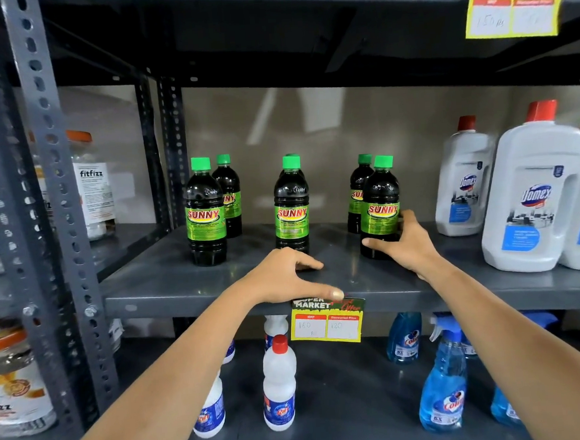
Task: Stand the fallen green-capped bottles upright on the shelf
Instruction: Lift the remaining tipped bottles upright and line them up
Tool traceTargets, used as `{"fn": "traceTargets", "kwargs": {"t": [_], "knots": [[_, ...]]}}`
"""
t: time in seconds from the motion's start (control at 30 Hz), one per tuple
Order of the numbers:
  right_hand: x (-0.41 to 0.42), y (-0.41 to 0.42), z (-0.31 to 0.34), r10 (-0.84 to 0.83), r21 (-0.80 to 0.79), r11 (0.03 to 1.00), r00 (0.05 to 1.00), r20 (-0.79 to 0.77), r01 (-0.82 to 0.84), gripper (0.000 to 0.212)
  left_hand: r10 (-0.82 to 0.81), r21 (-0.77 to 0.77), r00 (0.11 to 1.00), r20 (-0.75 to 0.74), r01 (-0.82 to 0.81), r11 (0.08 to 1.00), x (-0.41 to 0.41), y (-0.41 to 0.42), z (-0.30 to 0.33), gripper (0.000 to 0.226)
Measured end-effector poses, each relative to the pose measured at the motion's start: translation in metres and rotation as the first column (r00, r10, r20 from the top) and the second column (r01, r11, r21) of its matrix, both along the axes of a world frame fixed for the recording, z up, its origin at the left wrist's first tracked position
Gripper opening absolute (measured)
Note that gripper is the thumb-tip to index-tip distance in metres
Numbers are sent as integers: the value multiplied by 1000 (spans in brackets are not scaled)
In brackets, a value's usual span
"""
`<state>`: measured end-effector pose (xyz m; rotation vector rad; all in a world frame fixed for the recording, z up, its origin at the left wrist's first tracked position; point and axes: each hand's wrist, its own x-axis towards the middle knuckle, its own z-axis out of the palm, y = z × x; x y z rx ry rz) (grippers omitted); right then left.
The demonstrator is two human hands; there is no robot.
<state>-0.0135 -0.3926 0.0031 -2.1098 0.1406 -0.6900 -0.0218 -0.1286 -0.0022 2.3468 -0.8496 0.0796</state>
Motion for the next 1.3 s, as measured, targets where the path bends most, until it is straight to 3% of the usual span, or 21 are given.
{"fn": "traceTargets", "kwargs": {"t": [0.1,0.2,0.27,0.33,0.4,0.43,0.57,0.67,1.3], "knots": [[-1,0,0,-2,-2,1000,1000,1,2,81,96,-300,995,-6,-93,950,3,5,-1,35],[0,0,0,-1,-4,1000,1000,-2,1,82,369,-604,929,-3,-296,740,11,13,-6,41],[0,0,1,-1,0,1000,1000,-3,1,82,469,-675,878,-93,-402,619,17,15,-6,45],[0,0,1,1,5,1000,1000,-5,-1,81,421,-605,881,-217,-460,650,25,12,-2,70],[0,0,0,-2,3,1000,1000,-8,2,82,374,-489,892,-255,-452,746,36,5,4,97],[0,0,0,-3,1,1000,1000,-10,3,82,368,-440,897,-246,-442,782,41,0,7,100],[0,-1,0,-26,2,1000,1000,-8,26,81,337,-399,906,-256,-417,817,54,-13,15,73],[0,-2,0,-36,-5,999,999,-4,36,79,312,-415,912,-266,-401,817,55,-15,11,65],[-9,2,2,-36,-58,998,999,-31,34,77,253,-453,946,-205,-320,832,38,-9,5,63]]}}
